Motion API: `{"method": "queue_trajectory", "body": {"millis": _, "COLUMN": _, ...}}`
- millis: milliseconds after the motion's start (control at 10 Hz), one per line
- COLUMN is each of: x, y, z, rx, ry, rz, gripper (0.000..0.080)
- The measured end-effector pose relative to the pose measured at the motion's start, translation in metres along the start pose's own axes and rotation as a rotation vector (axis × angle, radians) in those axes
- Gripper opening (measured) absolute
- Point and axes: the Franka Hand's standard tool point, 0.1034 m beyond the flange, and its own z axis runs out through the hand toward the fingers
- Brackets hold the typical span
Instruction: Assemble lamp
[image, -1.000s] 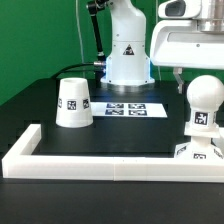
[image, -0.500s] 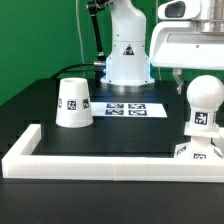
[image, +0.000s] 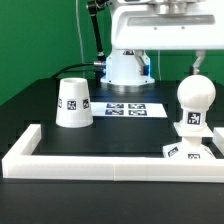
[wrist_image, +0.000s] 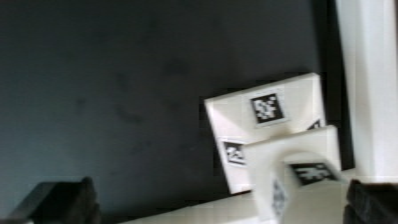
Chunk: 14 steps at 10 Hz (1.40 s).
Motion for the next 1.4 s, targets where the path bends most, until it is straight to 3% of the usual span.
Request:
{"method": "queue_trajectory", "body": {"millis": 200, "x": 0.004, "y": 0.025, "z": 0.000, "rx": -0.005, "ry": 0.007, "rz": -0.016, "gripper": 0.0699}}
{"method": "queue_trajectory", "body": {"millis": 800, "x": 0.003, "y": 0.027, "z": 0.001, "rx": -0.007, "ry": 0.004, "rz": -0.018, "gripper": 0.0699}}
{"method": "queue_trajectory", "body": {"millis": 900, "x": -0.005, "y": 0.037, "z": 0.003, "rx": -0.010, "ry": -0.008, "rz": -0.016, "gripper": 0.0699}}
{"method": "queue_trajectory", "body": {"millis": 1100, "x": -0.023, "y": 0.075, "z": 0.005, "rx": -0.009, "ry": -0.015, "rz": -0.046, "gripper": 0.0699}}
{"method": "queue_trajectory", "body": {"millis": 1300, "x": -0.030, "y": 0.112, "z": 0.008, "rx": -0.008, "ry": -0.008, "rz": -0.066, "gripper": 0.0699}}
{"method": "queue_trajectory", "body": {"millis": 1400, "x": -0.028, "y": 0.121, "z": 0.003, "rx": -0.009, "ry": 0.001, "rz": -0.049, "gripper": 0.0699}}
